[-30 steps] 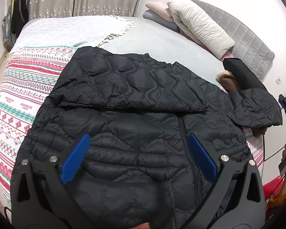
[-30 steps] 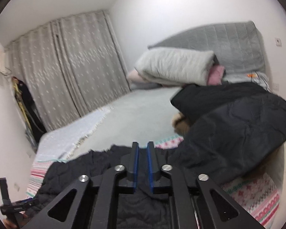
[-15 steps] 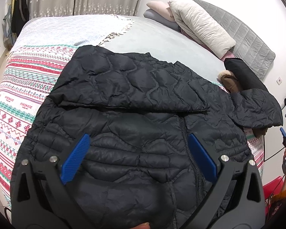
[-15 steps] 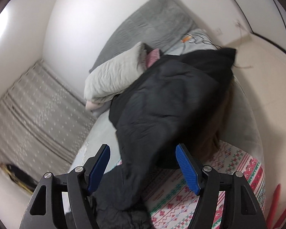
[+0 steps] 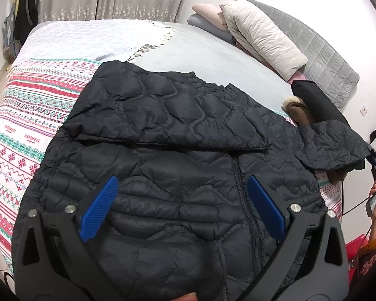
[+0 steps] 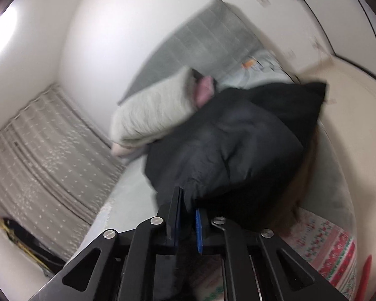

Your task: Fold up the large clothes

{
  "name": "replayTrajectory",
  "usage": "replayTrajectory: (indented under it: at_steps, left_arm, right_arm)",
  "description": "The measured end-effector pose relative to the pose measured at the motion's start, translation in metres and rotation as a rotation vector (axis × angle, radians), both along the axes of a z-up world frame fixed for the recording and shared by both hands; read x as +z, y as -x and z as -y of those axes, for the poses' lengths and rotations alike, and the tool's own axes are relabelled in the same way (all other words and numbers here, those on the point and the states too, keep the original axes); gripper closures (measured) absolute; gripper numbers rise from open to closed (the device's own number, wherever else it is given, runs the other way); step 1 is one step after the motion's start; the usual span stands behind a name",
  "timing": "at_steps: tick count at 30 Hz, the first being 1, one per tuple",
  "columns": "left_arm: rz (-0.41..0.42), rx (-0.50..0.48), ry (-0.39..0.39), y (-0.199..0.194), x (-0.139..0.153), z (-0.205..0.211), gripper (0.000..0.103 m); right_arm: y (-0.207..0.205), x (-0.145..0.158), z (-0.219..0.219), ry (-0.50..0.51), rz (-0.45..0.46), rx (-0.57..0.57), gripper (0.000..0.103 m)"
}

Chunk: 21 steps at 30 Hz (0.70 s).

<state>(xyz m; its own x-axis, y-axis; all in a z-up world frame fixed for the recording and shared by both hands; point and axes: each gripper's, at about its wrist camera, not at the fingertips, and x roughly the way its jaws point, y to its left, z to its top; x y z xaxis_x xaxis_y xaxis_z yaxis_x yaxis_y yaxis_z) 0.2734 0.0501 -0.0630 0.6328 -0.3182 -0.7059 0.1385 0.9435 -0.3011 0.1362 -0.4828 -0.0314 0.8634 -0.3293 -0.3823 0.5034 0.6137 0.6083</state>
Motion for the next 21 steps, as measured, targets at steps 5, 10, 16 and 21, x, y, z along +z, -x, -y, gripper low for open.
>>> replayTrajectory:
  at_steps: [5, 10, 16, 21]
  left_arm:
    - [0.006, -0.006, 0.009, 0.001, 0.005, -0.003, 0.001]
    - [-0.002, -0.023, 0.0, 0.001, 0.005, -0.002, 0.001]
    - [-0.023, -0.047, -0.018, 0.0, 0.002, 0.003, 0.001]
    - [-0.027, -0.064, -0.05, 0.001, 0.0, 0.008, 0.001]
  right_arm:
    - [-0.036, 0.045, -0.066, 0.143, -0.008, 0.143, 0.096]
    - [-0.082, 0.065, -0.149, 0.268, -0.041, 0.319, 0.096]
    - [-0.131, 0.055, -0.244, 0.349, -0.122, 0.525, 0.096]
    - [-0.166, 0.018, -0.305, 0.345, -0.226, 0.684, 0.096]
